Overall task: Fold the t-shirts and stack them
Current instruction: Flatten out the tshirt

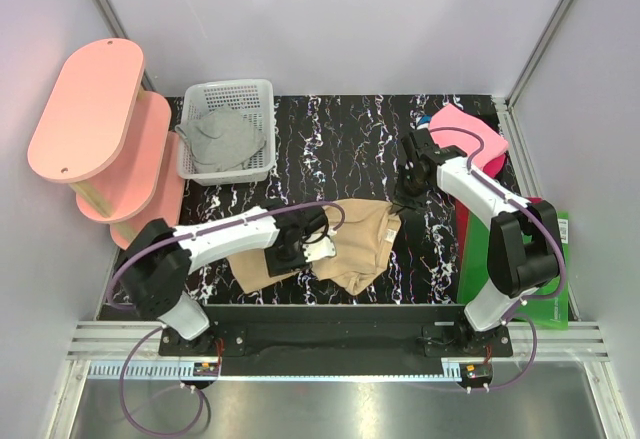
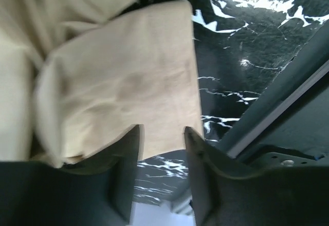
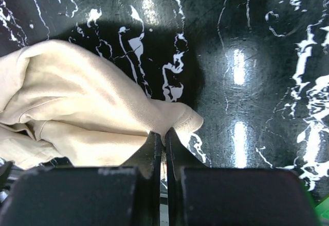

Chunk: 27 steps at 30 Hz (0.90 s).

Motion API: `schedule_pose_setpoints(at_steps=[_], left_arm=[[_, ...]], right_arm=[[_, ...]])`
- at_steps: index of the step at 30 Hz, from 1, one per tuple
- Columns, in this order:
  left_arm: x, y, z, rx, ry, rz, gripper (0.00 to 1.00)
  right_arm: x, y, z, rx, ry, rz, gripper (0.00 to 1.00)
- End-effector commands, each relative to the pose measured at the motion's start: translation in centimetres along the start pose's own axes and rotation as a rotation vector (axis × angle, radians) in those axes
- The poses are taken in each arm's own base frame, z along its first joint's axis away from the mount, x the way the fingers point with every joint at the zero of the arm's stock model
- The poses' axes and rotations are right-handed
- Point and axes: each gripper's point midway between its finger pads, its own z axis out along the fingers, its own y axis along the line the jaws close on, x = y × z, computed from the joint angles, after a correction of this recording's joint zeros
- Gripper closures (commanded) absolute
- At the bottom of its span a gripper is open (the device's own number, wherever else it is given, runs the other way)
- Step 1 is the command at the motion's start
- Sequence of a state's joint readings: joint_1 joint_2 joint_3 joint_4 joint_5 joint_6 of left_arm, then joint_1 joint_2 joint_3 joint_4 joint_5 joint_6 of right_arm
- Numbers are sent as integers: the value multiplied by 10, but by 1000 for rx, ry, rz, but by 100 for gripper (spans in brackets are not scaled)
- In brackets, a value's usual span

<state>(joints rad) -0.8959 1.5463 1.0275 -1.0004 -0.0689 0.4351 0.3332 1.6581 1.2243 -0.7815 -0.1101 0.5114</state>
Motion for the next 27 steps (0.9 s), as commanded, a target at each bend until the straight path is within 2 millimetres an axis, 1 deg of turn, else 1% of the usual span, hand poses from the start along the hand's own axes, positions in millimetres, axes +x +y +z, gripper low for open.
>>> schedule_pose_setpoints(at_steps=[1, 2, 4, 6, 7, 10, 12, 15, 16, 18, 19, 20, 21, 23, 25, 26, 27], left_arm=[[-17, -1, 12, 19, -37, -48, 52], [-20, -2, 14, 28, -36, -51, 51], [-26, -2, 22, 44, -28, -66, 38], [-32, -2, 24, 54, -33, -72, 34], [-38, -5, 25, 77, -46, -73, 33], [-46, -2, 27, 74, -61, -80, 32], [-50, -1, 28, 73, -67, -88, 32], [-52, -2, 36, 82, -57, -96, 34], [-49, -2, 41, 84, -42, -95, 37], [-49, -1, 48, 74, -37, -96, 54], [-45, -1, 52, 69, -22, -94, 61], [-42, -1, 55, 70, -18, -97, 71], [-42, 0, 58, 67, -21, -100, 73], [-36, 1, 62, 72, -11, -114, 77], [-31, 4, 63, 72, -10, -129, 81], [-30, 6, 63, 71, -12, -134, 85], [-30, 8, 59, 64, -25, -136, 95]], right_arm=[[-1, 5, -1, -42, -8, -1, 100], [-1, 6, -1, -45, -10, -2, 100], [2, 5, 1, -46, 2, -1, 100], [4, 4, 2, -47, 4, 1, 100], [5, 4, 2, -49, 3, -1, 100], [6, 4, 2, -54, 5, -1, 100], [7, 4, 1, -56, 6, -1, 100], [8, 4, 2, -56, 12, -2, 100], [9, 4, 1, -59, 13, 0, 100], [9, 5, 1, -65, 13, -1, 100], [8, 6, -1, -67, 7, -3, 100], [8, 6, -2, -69, 5, -5, 100], [7, 7, -3, -71, 1, -4, 100], [6, 7, -5, -72, -7, -8, 100], [5, 8, -7, -77, -12, -8, 100], [4, 8, -8, -78, -14, -10, 100], [4, 9, -9, -79, -17, -10, 100]])
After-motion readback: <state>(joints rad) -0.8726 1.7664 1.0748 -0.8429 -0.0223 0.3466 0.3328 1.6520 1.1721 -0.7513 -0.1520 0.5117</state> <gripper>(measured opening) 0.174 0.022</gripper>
